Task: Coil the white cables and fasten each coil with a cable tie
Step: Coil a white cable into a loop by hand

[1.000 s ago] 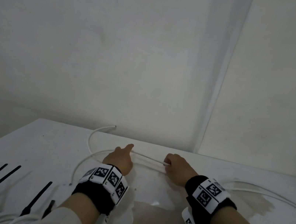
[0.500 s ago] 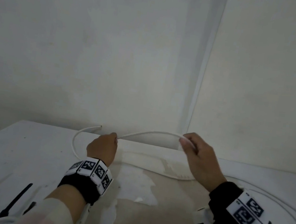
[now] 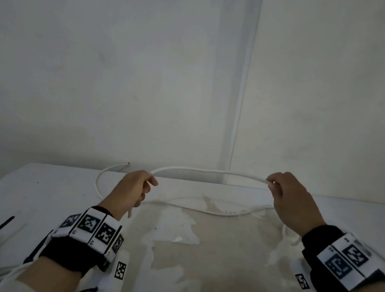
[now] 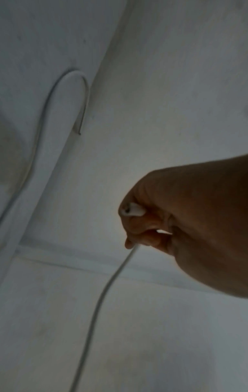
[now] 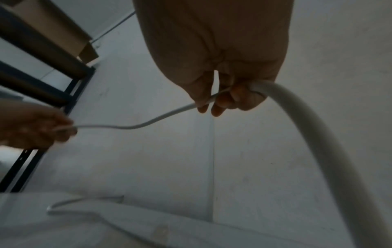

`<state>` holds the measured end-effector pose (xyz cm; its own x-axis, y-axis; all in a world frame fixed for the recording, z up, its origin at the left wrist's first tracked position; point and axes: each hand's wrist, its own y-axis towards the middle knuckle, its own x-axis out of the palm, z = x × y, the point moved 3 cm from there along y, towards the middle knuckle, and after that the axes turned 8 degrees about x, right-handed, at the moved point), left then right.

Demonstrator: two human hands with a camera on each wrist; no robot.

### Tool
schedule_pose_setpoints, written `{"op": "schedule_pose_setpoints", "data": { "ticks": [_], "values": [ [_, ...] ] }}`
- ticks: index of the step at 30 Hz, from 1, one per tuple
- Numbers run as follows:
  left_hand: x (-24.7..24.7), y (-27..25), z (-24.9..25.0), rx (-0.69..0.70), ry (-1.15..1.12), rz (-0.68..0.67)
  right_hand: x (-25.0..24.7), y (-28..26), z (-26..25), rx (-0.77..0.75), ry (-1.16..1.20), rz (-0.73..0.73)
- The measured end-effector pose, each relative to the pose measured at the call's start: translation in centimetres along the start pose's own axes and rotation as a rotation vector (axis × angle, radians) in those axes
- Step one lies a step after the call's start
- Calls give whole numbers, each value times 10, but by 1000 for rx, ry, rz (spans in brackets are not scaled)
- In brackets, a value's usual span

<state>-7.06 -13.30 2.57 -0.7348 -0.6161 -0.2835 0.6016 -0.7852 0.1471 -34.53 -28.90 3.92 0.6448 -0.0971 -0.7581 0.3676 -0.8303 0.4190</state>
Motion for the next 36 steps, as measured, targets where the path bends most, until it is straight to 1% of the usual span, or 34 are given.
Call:
{"op": "schedule_pose_setpoints", "data": {
  "ticks": [2,3,5,7,8,11,16,18,20,23,25,29,32,34,36],
  "values": [
    [1,-10,9,29,-79,18,3,-10,0,-45,-124,-43],
    [2,-17,14,64,-73,14,4,-16,-3,-101,-184,-37],
    [4,-31,23,149,-44,3,6,-32,-13,-270,-320,-1],
    [5,-44,32,216,17,6,11,-47,-23,-413,-426,-17],
    [6,-50,35,244,53,6,11,-54,-26,-445,-424,-26],
    [11,-68,42,299,144,-1,11,-79,-38,-617,-330,-45],
    [22,-90,50,425,251,-95,-1,-110,-54,-690,-260,-35],
    [25,-95,52,411,266,-137,-7,-116,-57,-745,-265,3],
    [29,-101,53,410,324,-151,-12,-120,-62,-818,-300,67],
    [36,-117,56,450,390,-175,-18,-121,-76,-903,-268,115],
    [43,-128,58,458,364,-214,-23,-117,-85,-900,-192,110],
    [53,-147,61,439,242,-288,-33,-113,-100,-805,22,79],
    [55,-155,60,395,144,-304,-34,-109,-103,-774,62,83],
    [54,-160,62,385,118,-312,-38,-103,-100,-700,130,71],
    [55,-161,65,376,71,-309,-39,-99,-96,-584,248,-22]
  ]
}}
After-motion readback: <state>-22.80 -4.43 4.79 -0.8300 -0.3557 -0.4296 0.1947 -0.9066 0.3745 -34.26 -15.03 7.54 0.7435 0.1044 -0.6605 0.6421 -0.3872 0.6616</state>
